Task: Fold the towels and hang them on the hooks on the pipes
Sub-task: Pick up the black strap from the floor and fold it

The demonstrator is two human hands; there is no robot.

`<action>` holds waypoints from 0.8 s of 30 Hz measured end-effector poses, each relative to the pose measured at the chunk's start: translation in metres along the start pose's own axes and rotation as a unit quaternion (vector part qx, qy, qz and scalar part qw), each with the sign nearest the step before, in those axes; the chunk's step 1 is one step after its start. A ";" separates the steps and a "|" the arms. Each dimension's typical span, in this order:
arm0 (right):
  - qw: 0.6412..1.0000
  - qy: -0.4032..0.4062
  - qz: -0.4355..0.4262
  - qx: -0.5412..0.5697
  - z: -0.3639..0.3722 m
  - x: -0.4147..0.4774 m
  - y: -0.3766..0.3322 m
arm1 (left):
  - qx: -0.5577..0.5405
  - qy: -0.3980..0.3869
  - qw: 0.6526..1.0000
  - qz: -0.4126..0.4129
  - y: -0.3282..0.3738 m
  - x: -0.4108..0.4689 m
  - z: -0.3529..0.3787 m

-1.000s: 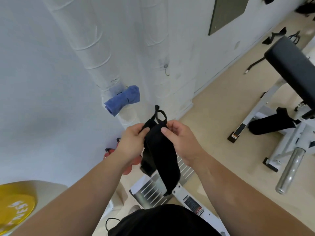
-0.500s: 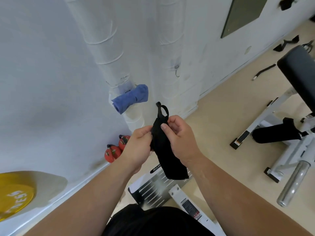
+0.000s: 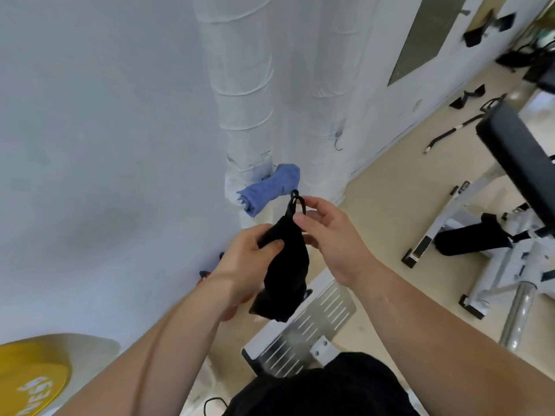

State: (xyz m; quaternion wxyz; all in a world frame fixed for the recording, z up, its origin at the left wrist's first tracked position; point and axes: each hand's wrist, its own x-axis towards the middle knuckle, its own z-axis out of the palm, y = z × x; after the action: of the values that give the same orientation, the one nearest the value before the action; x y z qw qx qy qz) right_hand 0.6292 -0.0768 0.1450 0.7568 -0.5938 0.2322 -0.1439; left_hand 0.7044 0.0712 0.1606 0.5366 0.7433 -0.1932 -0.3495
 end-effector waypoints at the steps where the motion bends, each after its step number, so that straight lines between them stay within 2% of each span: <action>1: 1.000 0.009 0.009 0.023 0.007 0.002 -0.004 | 0.008 0.000 1.000 0.009 -0.002 0.001 -0.008; 6: 0.996 0.055 0.009 -0.076 0.024 0.011 -0.014 | 0.039 -0.018 0.998 0.039 -0.014 0.008 -0.033; 13: 0.985 0.093 -0.020 -0.145 0.024 0.019 -0.027 | 0.051 -0.042 0.996 0.056 -0.015 0.025 -0.033; 18: 0.982 0.090 -0.035 -0.160 0.018 0.036 -0.034 | -0.018 -0.047 0.997 0.059 -0.001 0.044 -0.019; 20: 0.982 0.085 -0.040 -0.166 0.011 0.047 -0.036 | -0.053 -0.030 0.996 0.064 0.006 0.059 -0.005; 24: 0.980 0.070 -0.038 -0.183 -0.022 0.076 -0.040 | -0.054 0.052 0.990 0.116 0.016 0.096 0.029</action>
State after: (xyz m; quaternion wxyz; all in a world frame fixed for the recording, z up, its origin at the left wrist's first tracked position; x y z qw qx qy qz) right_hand 0.6845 -0.1425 0.1655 0.6114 -0.7188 0.2847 -0.1687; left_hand 0.7497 -0.0175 0.1402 0.6224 0.7030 -0.2305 -0.2556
